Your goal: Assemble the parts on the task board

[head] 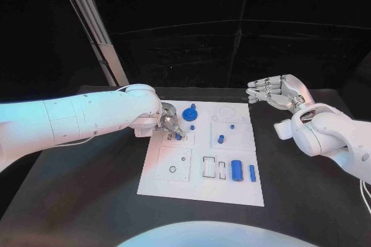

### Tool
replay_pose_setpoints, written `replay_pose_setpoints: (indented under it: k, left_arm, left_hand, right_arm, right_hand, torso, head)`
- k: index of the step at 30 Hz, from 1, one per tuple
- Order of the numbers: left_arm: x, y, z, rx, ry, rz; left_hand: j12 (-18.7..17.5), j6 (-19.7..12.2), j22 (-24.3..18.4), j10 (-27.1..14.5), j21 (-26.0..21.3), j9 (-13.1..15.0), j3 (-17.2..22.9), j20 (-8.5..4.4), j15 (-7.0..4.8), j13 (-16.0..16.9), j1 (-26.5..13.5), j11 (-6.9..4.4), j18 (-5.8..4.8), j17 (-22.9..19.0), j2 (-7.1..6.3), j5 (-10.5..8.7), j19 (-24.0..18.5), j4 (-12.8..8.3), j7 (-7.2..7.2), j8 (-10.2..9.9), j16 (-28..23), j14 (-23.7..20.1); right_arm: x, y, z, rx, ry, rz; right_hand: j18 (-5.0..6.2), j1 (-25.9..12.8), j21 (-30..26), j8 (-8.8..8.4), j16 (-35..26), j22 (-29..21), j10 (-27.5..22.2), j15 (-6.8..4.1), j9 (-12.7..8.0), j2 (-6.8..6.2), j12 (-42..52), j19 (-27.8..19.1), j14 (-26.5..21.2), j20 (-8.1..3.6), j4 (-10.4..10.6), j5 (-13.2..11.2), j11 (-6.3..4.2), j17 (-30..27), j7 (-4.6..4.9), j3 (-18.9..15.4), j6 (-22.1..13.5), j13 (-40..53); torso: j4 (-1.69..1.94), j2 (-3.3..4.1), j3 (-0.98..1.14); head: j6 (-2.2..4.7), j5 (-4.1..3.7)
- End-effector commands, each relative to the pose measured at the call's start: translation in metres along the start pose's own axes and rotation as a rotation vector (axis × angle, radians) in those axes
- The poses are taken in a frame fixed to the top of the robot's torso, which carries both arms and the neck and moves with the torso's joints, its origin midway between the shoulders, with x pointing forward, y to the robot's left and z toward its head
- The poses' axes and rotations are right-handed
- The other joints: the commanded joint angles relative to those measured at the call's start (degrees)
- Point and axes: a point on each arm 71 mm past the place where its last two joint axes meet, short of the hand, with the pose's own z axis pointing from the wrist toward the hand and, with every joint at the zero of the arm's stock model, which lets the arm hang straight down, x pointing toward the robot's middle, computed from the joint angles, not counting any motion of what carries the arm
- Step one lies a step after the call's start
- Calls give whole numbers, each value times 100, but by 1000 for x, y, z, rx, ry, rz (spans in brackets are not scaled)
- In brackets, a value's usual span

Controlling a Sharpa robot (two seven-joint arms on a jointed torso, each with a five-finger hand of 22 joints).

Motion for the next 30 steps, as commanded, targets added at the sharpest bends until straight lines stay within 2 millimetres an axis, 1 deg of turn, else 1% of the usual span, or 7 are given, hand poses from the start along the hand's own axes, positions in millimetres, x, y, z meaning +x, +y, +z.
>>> replay_pose_setpoints:
  k: [1,4,6,11,14,23,30]
  left_arm:
    - [0,-1,0,1,6,2]
    - [0,-2,0,2,5,2]
    - [0,-2,1,3,5,2]
    - [0,-3,1,4,7,5]
    - [1,-4,1,6,12,8]
    - [2,-5,2,5,18,12]
    - [1,-4,2,4,1,-10]
  left_hand:
    - [24,31,7,49,25,-10,-56,-33,-52,12,-80,6,-56,1509,3,7,48,25,-2,-10,18,596]
    - [41,49,20,63,31,-16,-138,-34,-52,35,-161,5,-58,1509,24,8,51,119,-3,-15,18,596]
    - [46,54,19,66,30,-17,-159,-34,-52,41,-181,5,-58,1509,30,8,51,144,-4,-16,18,596]
    - [53,58,26,71,34,-18,-174,-35,-53,52,-192,5,-59,1509,32,8,52,159,-4,-16,18,596]
    - [53,58,26,71,34,-18,-174,-35,-53,52,-192,5,-59,1509,32,8,52,159,-4,-16,18,596]
    - [64,69,46,81,45,-17,-216,-35,-53,69,-211,4,-62,1509,19,4,58,181,-6,-12,18,596]
    - [142,122,118,139,86,-13,-615,-39,-58,175,-451,-6,-74,1509,-29,-10,77,444,-17,7,18,596]
  right_arm:
    - [0,2,1,-9,2,-3]
    - [0,2,1,-9,1,-3]
    - [0,2,1,-9,1,-3]
    - [0,2,1,-7,0,-3]
    - [0,2,0,-6,-1,-4]
    - [-2,2,0,-3,-4,-6]
    - [-1,2,0,-4,-3,-5]
  right_hand:
    - [56,7,-28,-5,-22,-5,-56,8,-2,44,31,25,-18,-1,-28,-20,-1,-10,2,-9,-28,-6]
    - [55,6,-31,-6,-23,-7,-59,10,-2,44,31,24,-20,-1,-28,-22,1,-11,4,-11,-32,-6]
    - [55,6,-31,-6,-23,-7,-59,10,-2,44,31,24,-20,-1,-28,-22,1,-11,4,-11,-32,-6]
    - [55,6,-31,-6,-23,-7,-59,10,-2,44,31,24,-20,-1,-28,-22,1,-11,4,-11,-32,-6]
    - [54,2,-36,-8,-24,-9,-64,12,-3,44,32,24,-24,1,-29,-23,3,-14,7,-13,-38,-6]
    - [54,2,-37,-8,-25,-10,-65,12,-3,44,32,24,-25,1,-29,-23,4,-15,7,-14,-40,-6]
    - [54,2,-37,-8,-25,-10,-65,12,-3,44,32,24,-25,1,-29,-23,4,-15,7,-14,-40,-6]
  torso:
    - [-1,1,1]
    - [-2,2,0]
    - [-4,2,0]
    - [-5,0,-1]
    - [6,-1,-2]
    - [3,-1,0]
    - [2,0,2]
  head:
    - [-5,-4]
    - [-3,-10]
    - [-2,-11]
    - [-5,-22]
    - [-14,-25]
    - [-20,-26]
    - [-25,-23]
